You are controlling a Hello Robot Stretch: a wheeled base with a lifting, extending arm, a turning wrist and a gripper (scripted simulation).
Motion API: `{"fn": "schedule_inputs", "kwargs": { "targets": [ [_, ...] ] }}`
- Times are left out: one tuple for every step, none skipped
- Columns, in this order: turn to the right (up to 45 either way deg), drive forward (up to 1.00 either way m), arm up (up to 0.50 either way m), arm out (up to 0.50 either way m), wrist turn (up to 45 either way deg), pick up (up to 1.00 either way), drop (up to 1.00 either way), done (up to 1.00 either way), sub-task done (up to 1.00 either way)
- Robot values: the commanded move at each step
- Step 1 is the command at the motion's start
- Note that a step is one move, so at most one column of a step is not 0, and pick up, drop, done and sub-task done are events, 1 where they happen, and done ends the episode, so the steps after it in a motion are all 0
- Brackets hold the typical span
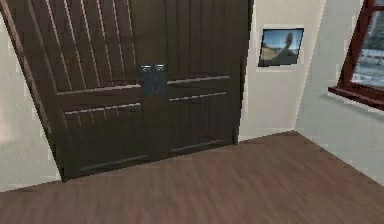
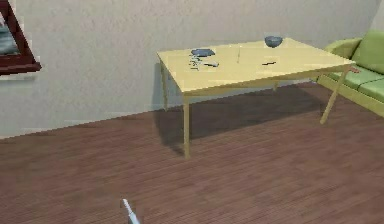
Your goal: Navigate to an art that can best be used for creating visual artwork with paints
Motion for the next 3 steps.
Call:
{"fn": "schedule_inputs", "kwargs": {
  "targets": [
    [45.0,0.00,0.00,0.00,0.0,0.00,0.00,0.00,0.00],
    [45.0,0.00,0.00,0.00,0.0,0.00,0.00,0.00,0.00],
    [45.0,0.00,0.00,0.00,0.0,0.00,0.00,0.00,0.00]
  ]
}}
